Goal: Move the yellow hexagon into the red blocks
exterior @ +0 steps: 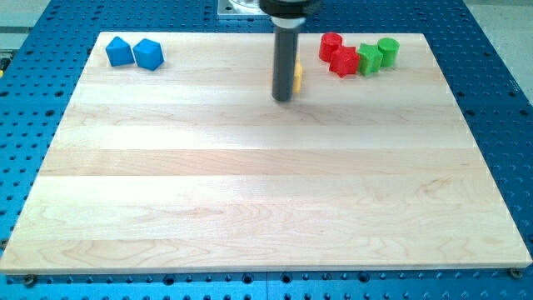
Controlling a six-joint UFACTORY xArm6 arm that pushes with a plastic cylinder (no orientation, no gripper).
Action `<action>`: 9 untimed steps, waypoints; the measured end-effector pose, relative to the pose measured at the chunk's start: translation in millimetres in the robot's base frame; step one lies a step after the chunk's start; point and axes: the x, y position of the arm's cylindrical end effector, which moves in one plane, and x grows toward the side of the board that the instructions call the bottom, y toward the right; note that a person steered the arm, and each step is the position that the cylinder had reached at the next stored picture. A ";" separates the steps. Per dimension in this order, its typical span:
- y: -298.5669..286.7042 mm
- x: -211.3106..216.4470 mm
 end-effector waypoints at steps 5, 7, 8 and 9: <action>-2.1 -52.6; -11.5 -62.0; 22.9 -81.0; 26.5 -99.9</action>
